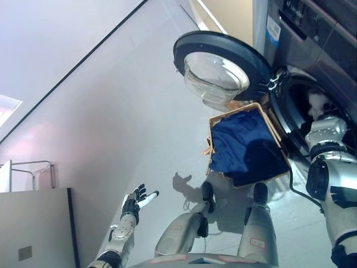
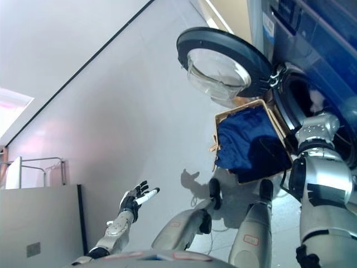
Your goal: Put the clothes in the basket into the washing machine.
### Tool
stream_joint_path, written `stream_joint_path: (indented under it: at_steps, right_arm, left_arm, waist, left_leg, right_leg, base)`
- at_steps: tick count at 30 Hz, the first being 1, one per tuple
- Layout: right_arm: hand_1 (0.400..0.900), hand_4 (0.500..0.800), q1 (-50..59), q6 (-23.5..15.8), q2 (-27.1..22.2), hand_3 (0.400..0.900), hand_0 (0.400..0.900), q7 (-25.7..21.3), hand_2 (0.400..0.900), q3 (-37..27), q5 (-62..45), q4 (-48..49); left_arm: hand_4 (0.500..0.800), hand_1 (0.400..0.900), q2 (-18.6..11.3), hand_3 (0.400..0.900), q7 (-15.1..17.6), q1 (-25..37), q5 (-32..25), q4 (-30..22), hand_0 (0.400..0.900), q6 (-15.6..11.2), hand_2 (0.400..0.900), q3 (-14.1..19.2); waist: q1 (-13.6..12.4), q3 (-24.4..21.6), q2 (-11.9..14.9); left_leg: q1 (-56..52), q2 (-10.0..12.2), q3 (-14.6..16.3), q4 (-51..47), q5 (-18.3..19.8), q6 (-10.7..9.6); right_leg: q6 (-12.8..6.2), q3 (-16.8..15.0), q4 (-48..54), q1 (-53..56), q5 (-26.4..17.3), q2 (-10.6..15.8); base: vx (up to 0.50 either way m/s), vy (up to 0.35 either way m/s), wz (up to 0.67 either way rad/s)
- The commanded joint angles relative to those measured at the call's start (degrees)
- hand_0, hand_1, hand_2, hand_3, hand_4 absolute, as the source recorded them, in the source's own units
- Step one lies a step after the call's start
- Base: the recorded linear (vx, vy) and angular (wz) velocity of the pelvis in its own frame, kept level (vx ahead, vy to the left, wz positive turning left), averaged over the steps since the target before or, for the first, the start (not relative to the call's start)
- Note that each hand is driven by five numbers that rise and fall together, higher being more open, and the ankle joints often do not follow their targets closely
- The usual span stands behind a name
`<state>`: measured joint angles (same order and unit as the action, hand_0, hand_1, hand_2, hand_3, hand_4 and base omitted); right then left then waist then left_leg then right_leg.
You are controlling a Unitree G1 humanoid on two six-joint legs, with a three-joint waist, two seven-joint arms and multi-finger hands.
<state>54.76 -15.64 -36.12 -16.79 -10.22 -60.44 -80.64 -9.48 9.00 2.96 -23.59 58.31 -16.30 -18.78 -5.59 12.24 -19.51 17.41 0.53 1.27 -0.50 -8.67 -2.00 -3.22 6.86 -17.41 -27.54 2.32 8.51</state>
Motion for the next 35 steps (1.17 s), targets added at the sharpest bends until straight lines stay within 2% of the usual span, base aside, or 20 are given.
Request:
stream_joint_path:
  at_steps: [1,7,11,16,20,28,35]
  right_arm:
    - [0.900,0.800,-5.3,1.7,2.0,0.900,0.900,3.6,0.900,6.1,9.5,-2.6]
    - [0.900,0.800,-20.0,5.8,8.8,0.900,0.900,6.7,0.900,9.3,23.6,-3.5]
    - [0.900,0.800,-30.8,7.1,13.9,0.900,0.900,7.5,0.900,12.7,35.2,-2.9]
    - [0.900,0.800,-41.0,8.2,16.8,0.900,0.900,8.1,0.900,18.6,51.3,-0.6]
    - [0.900,0.800,-47.5,9.0,19.4,0.900,0.900,8.9,0.900,19.9,56.7,-0.8]
    - [0.900,0.800,-54.6,10.5,23.5,0.900,0.900,10.9,0.900,18.6,57.7,-4.2]
    - [0.900,0.800,-55.5,10.1,23.7,0.900,0.900,11.3,0.900,19.1,58.1,-2.9]
  left_arm:
    - [0.800,0.900,-2.0,0.900,-1.0,0.1,0.7,5.4,0.900,-0.5,0.900,1.4]
    - [0.800,0.900,-2.2,0.900,-3.3,-0.1,5.5,9.8,0.900,1.8,0.900,3.8]
    - [0.800,0.900,-2.6,0.900,-4.0,-0.8,11.8,14.2,0.900,3.3,0.900,5.7]
    - [0.800,0.900,-3.2,0.900,-4.7,-1.4,16.6,17.4,0.900,4.4,0.900,8.3]
    - [0.800,0.900,-4.1,0.900,-5.7,-2.4,18.1,18.0,0.900,4.3,0.900,10.3]
    - [0.800,0.900,-4.5,0.900,-7.2,-3.6,19.3,17.9,0.900,4.3,0.900,11.4]
    - [0.800,0.900,-4.5,0.900,-7.7,-4.5,19.7,17.4,0.900,4.0,0.900,11.4]
  waist:
    - [0.3,-4.7,4.9]
    - [1.3,-6.8,10.0]
    - [2.7,-8.5,13.8]
    - [4.3,-10.9,18.0]
    - [5.2,-11.9,20.6]
    - [6.6,-13.5,22.2]
    - [7.0,-13.7,22.6]
  left_leg:
    - [-1.8,1.6,-3.4,0.3,4.8,-2.6]
    - [-4.8,1.9,-3.4,1.3,6.3,-2.2]
    - [-8.3,2.2,-3.1,1.2,7.7,-1.9]
    - [-11.8,2.5,-2.9,0.7,8.9,-1.4]
    - [-14.1,2.6,-2.7,0.5,9.9,-1.0]
    - [-17.4,2.5,-1.5,-1.0,10.7,-0.5]
    - [-19.4,2.5,-0.7,-1.6,11.2,-0.2]
  right_leg:
    - [-1.34,1.0,17.2,13.7,-2.1,-0.5]
    - [-1.65,1.7,19.2,18.1,-3.2,-0.6]
    - [-1.91,1.7,20.0,21.4,-3.4,-0.6]
    - [-2.36,1.5,19.9,24.0,-3.4,-0.8]
    - [-2.54,0.8,19.5,25.8,-2.9,-1.0]
    - [-3.18,-0.5,19.6,27.6,-3.0,-0.9]
    - [-3.40,-1.4,19.8,28.7,-3.0,-0.8]
  base:
    - [0.04,-0.039,-0.01]
    - [0.05,-0.030,0.00]
    - [0.07,0.022,-0.07]
    - [0.04,0.046,-0.04]
    - [0.03,0.039,-0.12]
    - [0.03,0.048,-0.11]
    - [0.01,0.034,-0.08]
